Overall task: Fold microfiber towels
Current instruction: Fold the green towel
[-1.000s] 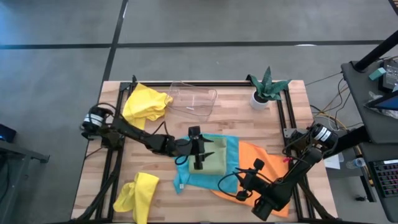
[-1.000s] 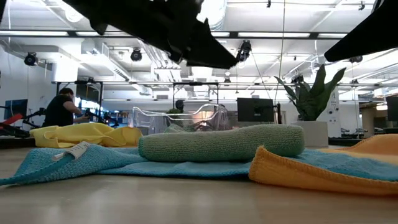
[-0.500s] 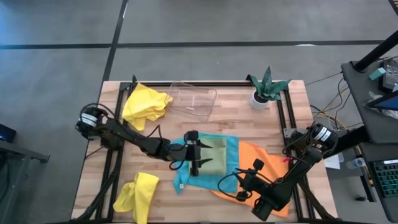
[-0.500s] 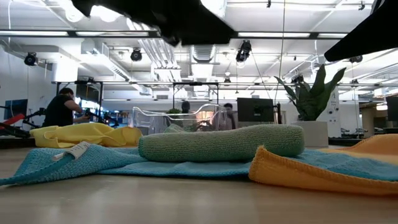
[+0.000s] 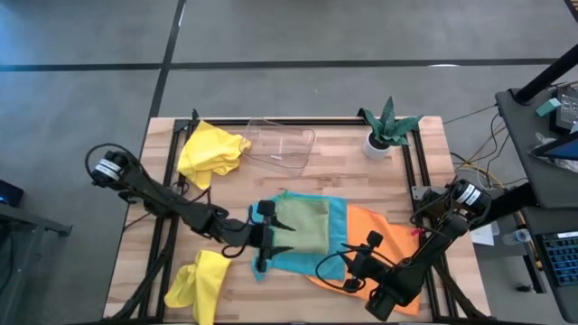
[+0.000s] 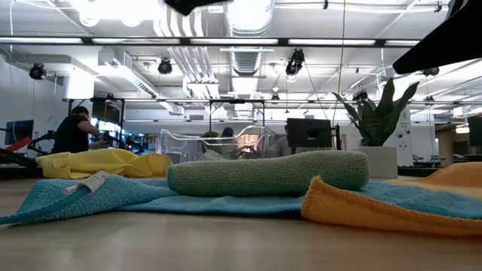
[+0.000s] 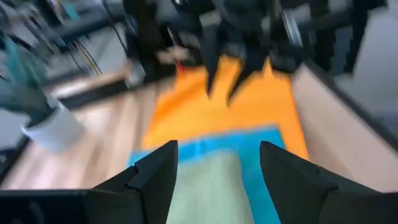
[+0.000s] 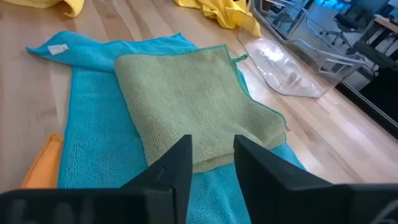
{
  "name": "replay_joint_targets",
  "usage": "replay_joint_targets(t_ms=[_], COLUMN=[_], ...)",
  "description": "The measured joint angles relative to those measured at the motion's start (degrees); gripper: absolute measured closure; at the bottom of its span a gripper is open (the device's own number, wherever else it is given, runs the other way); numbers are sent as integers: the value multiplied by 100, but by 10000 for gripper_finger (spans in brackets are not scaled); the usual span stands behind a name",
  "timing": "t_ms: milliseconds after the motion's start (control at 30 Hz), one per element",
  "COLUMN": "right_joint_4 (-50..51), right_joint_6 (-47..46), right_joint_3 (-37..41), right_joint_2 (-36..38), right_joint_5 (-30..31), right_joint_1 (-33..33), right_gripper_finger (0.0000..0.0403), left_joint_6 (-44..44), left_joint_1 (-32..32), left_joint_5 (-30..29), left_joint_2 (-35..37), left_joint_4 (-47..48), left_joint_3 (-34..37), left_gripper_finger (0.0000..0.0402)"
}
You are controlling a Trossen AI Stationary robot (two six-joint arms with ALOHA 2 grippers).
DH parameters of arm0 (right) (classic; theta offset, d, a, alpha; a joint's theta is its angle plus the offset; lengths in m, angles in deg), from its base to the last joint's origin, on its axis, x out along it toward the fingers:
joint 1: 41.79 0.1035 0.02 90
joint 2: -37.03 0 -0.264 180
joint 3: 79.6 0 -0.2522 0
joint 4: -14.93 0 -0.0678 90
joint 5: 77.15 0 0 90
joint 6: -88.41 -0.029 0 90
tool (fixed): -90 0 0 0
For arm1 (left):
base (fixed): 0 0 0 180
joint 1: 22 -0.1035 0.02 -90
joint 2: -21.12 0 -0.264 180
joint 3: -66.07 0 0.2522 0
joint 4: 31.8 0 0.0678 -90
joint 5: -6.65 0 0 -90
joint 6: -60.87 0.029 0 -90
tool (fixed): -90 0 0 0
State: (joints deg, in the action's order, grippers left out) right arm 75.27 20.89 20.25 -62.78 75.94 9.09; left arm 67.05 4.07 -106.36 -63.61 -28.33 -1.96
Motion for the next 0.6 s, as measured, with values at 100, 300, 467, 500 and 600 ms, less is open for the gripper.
replay_joint_targets(t_ms=[100, 300, 467, 500, 600], right_joint_4=[-164, -1040, -1662, -1698, -1692], right_joint_6=[212, 1445, 2253, 2263, 2336], right_joint_3=[-32, -43, -36, -36, -30], right_joint_2=[0, 0, -71, -77, -85], right_joint_5=[-7, -110, -506, -626, -803], right_joint_1=[0, 0, -78, -117, -199], right_gripper_finger=[264, 226, 218, 218, 220], left_joint_6=[-217, -889, -1026, -1029, -1034], left_joint_1=[171, 467, 625, 630, 624], left_joint_5=[12, 24, 18, 20, -1], left_joint_2=[35, -89, -330, -373, -555], left_joint_4=[697, 1722, 1670, 1632, 1453], left_joint_3=[13, 146, 272, 294, 356], left_gripper_finger=[191, 191, 191, 191, 191])
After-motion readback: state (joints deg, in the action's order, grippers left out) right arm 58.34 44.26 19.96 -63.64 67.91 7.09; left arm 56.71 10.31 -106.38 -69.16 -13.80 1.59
